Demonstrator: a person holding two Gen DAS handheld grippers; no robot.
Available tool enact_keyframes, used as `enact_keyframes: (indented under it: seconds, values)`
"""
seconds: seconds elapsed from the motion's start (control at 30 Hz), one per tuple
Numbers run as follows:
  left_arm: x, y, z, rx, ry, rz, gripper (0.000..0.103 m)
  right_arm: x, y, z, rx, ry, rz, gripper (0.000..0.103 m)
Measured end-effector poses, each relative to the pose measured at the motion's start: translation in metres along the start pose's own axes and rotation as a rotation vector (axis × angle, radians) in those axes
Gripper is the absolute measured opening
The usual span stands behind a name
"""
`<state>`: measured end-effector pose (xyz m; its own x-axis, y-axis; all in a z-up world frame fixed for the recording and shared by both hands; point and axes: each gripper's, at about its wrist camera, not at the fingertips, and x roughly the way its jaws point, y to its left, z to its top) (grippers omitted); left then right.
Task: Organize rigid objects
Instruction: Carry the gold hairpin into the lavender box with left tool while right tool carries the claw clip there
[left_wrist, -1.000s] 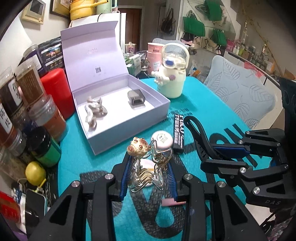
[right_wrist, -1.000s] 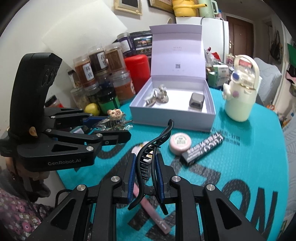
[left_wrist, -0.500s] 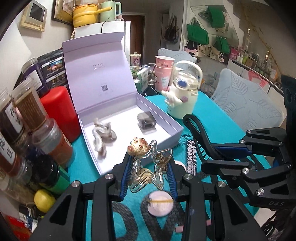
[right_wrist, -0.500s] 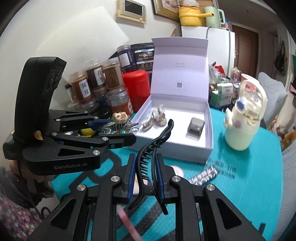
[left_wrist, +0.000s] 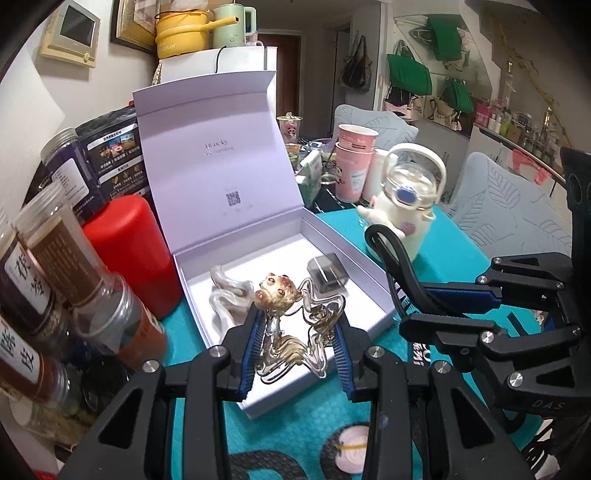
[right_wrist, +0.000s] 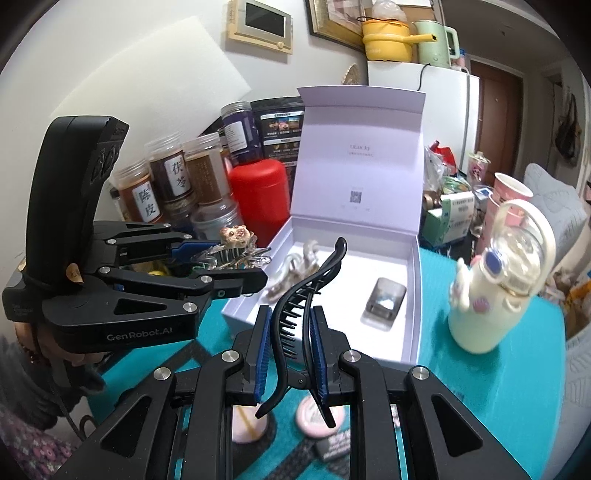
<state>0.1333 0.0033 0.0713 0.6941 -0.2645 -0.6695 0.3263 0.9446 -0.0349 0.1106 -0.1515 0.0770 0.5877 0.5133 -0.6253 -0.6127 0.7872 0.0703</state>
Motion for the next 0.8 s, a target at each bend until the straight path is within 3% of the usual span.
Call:
enact_keyframes:
  seconds: [0.4,0.8]
  values:
    - [0.033,0.023,0.024,-0.024,0.014,0.015,0.035,0.038,-0.021,0.027,0.004,-0.001,0.011,0.02]
    - [0.083,0.043,0.04,-0.051,0.079,0.017,0.035,0.082,-0.054,0.043,0.028,0.018,0.007,0.02]
